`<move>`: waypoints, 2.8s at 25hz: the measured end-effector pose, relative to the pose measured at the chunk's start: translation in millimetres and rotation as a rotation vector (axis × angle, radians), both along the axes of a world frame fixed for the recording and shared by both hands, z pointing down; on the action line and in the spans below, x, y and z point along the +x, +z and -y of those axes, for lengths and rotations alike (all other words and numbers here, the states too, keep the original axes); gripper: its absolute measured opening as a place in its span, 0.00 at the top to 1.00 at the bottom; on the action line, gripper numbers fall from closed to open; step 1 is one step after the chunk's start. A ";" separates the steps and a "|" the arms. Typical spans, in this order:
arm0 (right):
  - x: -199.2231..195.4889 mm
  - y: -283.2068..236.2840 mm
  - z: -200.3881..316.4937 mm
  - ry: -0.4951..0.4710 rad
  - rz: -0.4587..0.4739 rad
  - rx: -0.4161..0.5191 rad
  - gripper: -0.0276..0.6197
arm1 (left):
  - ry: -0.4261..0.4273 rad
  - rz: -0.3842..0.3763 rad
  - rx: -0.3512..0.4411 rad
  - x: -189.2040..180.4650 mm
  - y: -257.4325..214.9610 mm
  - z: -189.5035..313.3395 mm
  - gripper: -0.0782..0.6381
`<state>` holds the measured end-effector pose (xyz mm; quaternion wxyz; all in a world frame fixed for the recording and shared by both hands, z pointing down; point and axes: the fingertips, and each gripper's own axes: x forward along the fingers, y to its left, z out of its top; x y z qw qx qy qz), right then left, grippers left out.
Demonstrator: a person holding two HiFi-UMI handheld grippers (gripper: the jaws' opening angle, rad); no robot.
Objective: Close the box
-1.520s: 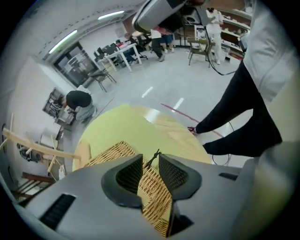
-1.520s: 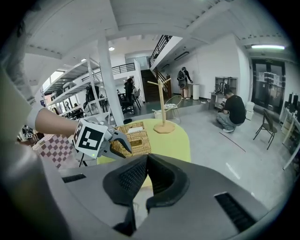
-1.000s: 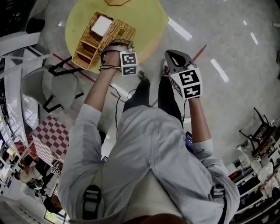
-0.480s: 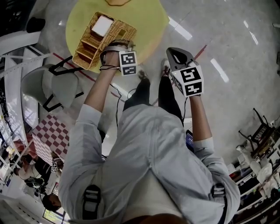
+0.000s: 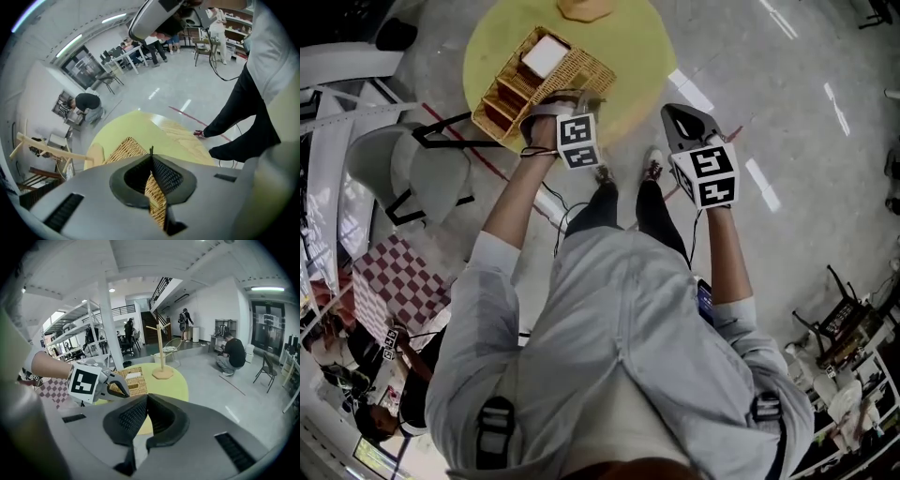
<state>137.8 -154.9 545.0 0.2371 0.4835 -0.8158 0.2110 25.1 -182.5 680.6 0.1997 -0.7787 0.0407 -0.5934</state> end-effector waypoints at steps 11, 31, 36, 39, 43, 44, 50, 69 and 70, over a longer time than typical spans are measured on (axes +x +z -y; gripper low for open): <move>-30.1 -48.5 20.8 -0.095 -0.011 0.090 0.92 | -0.208 -0.188 0.053 -15.2 -86.1 22.8 0.84; -117.8 -72.4 94.8 -0.186 -0.051 0.154 0.92 | -0.452 -0.295 0.155 -111.9 -133.3 128.2 0.84; -139.0 -63.7 116.8 -0.180 -0.066 0.137 0.92 | -0.489 -0.301 0.128 -139.1 -111.6 158.1 0.84; -146.2 -57.2 129.7 -0.169 -0.077 0.123 0.92 | -0.502 -0.297 0.100 -150.7 -94.9 174.3 0.84; -151.6 -45.3 138.4 -0.145 -0.088 0.094 0.92 | -0.512 -0.283 0.058 -163.4 -67.7 187.7 0.84; -151.8 -42.1 139.8 -0.139 -0.093 0.086 0.92 | -0.516 -0.280 0.042 -165.4 -59.3 190.4 0.84; -147.0 -33.0 147.0 -0.113 -0.122 0.055 0.92 | -0.561 -0.306 -0.055 -171.2 -27.2 202.7 0.84; -122.9 -52.6 131.4 -0.119 -0.163 0.104 0.92 | -0.619 -0.343 0.003 -171.9 -34.2 191.6 0.73; -119.0 -56.1 130.2 -0.117 -0.166 0.116 0.92 | -0.624 -0.350 0.012 -170.5 -40.2 189.3 0.73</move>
